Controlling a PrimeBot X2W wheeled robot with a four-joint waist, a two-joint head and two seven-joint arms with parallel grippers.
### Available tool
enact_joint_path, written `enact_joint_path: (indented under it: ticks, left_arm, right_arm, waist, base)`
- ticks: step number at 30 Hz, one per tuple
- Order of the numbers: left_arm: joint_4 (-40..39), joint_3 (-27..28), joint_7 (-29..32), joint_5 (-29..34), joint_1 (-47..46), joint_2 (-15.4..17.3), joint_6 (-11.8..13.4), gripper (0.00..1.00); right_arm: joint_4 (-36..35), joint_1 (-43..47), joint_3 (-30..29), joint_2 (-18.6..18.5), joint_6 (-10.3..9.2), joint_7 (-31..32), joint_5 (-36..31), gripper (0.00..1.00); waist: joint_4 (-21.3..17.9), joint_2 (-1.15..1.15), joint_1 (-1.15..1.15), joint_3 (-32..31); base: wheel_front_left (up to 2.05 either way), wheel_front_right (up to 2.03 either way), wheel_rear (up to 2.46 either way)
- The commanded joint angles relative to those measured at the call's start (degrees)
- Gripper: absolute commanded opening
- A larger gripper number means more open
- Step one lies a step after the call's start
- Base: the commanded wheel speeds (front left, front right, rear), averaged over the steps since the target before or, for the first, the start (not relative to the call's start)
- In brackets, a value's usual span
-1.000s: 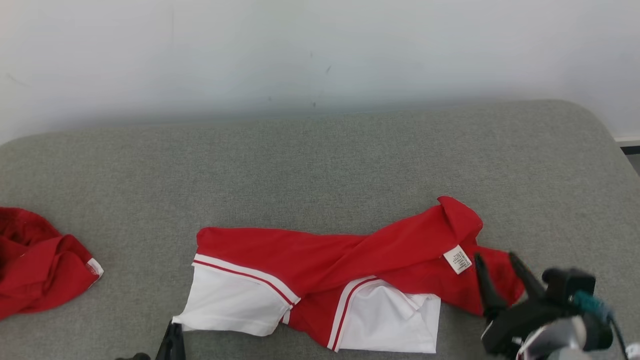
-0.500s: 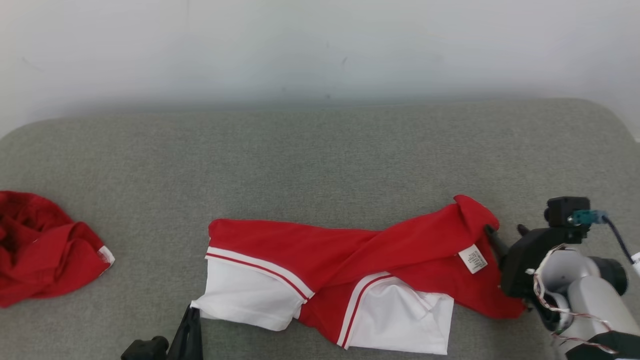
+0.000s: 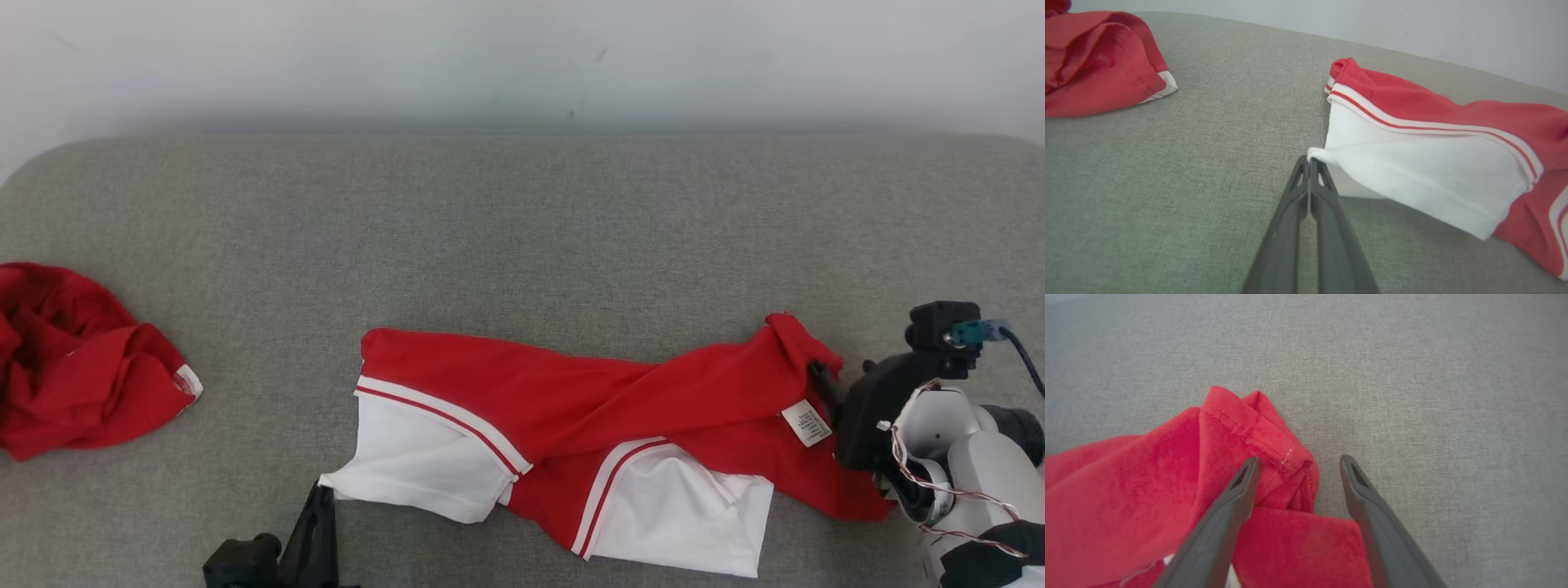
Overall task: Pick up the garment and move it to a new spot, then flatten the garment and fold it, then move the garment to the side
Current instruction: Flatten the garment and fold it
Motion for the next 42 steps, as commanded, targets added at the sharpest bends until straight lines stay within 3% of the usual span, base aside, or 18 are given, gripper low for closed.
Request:
enact_joint_path:
  ticks: [1, 3, 4, 5, 6, 12, 19, 25, 28, 33, 34, 35, 40, 41, 42]
  left_arm:
    - [-0.21, -0.16, -0.20, 0.95, -1.13, 0.04, -0.05, 0.00]
    - [-0.16, -0.23, -0.20, 0.84, -1.40, 0.05, -0.11, 0.00]
    - [-0.17, -0.23, -0.20, 0.84, -1.43, 0.08, -0.14, 0.00]
    - [-0.13, -0.27, -0.21, 0.88, -1.42, 0.09, -0.16, 0.00]
    - [-0.10, -0.27, -0.21, 0.90, -1.51, 0.11, -0.13, 0.00]
    - [-0.44, 0.14, -0.22, 0.61, -2.66, 0.08, -0.45, 0.00]
    - [-6.35, 3.75, -0.23, 2.79, -9.24, 1.15, -1.14, 0.00]
    - [-12.44, 6.35, -0.23, 4.52, -14.82, 0.57, -1.85, 0.00]
    - [-14.34, 5.72, -0.15, 4.62, -14.25, 0.06, -2.45, 0.00]
    - [-14.68, 3.59, 1.48, 3.18, -6.95, -0.67, -2.12, 0.00]
    - [-14.38, 3.32, 1.67, 2.79, -4.94, -0.98, -2.08, 0.00]
    - [-14.04, 3.27, 1.60, 2.34, -3.10, -1.30, -1.90, 0.00]
    - [-11.56, 2.96, 1.01, 1.47, 3.64, -1.80, -1.10, 0.00]
    - [-11.00, 2.87, 0.98, 1.29, 4.52, -1.81, -0.99, 0.05]
    - [-10.41, 2.76, 0.99, 1.09, 5.13, -1.77, -0.95, 0.47]
  right_arm:
    - [0.78, -0.85, 1.06, -0.09, -0.11, 0.74, 1.10, 1.00]
    - [1.33, -1.31, 2.39, -0.37, -0.11, 1.35, 2.00, 0.96]
    - [1.57, -1.58, 2.96, -0.51, -0.11, 1.55, 2.42, 0.68]
    - [1.70, -1.76, 3.58, -0.68, -0.11, 1.48, 2.73, 0.11]
    - [1.83, -1.74, 3.97, -0.88, -0.11, 1.27, 2.98, 0.00]
    - [1.09, -2.98, 6.02, -2.17, -0.11, -3.02, 3.50, 0.00]
    - [-0.65, -9.68, 3.52, -3.92, -0.12, -15.55, -0.43, 0.00]
    - [-2.55, -13.98, 3.33, -4.45, -0.12, -22.52, -2.19, 0.00]
    - [-2.69, -12.30, 3.81, -4.65, -0.12, -21.70, -0.94, 0.00]
    - [-2.61, -4.99, 4.65, -4.85, -0.11, -14.61, 2.47, 0.00]
    - [-2.59, -3.17, 4.35, -4.68, -0.12, -13.73, 3.20, 0.32]
    - [-2.52, -1.37, 3.49, -4.61, -0.12, -13.24, 3.49, 1.00]
    - [-1.57, 6.17, -6.83, -2.69, -0.11, -15.04, 0.89, 1.00]
    - [-1.71, 7.52, -8.96, -1.79, -0.11, -15.29, 0.06, 1.00]
    - [-2.05, 8.69, -10.96, -1.08, -0.11, -15.50, -0.86, 1.00]
  waist:
    - [0.64, -0.01, -0.01, 0.79]
    - [0.87, -0.01, -0.01, 1.14]
    - [0.94, -0.01, -0.01, 1.33]
    - [1.00, -0.01, -0.01, 1.45]
    - [1.02, -0.01, -0.01, 1.54]
    - [0.65, -0.01, -0.01, 1.42]
    - [-0.30, -0.01, -0.01, -0.70]
    - [-0.61, -0.01, -0.01, -2.11]
    - [-0.76, -0.01, -0.01, -2.76]
    - [-1.24, -0.01, -0.01, -2.12]
    - [-1.33, -0.01, -0.01, -1.82]
    - [-1.35, -0.01, -0.01, -1.62]
    - [-0.73, -0.01, -0.01, -0.95]
    - [-0.60, -0.01, -0.01, -0.95]
    - [-0.50, -0.01, -0.01, -0.95]
  base:
    - [0.00, 0.00, 0.00]
    - [0.00, 0.00, 0.00]
    - [0.00, 0.00, 0.00]
    - [0.00, 0.00, 0.00]
    - [0.00, 0.00, 0.00]
    - [0.00, 0.00, 0.00]
    - [0.00, 0.00, 0.00]
    - [0.00, 0.00, 0.00]
    - [0.00, 0.00, 0.00]
    - [0.00, 0.00, 0.00]
    - [0.00, 0.00, 0.00]
    - [0.00, 0.00, 0.00]
    - [0.00, 0.00, 0.00]
    - [0.00, 0.00, 0.00]
    - [0.00, 0.00, 0.00]
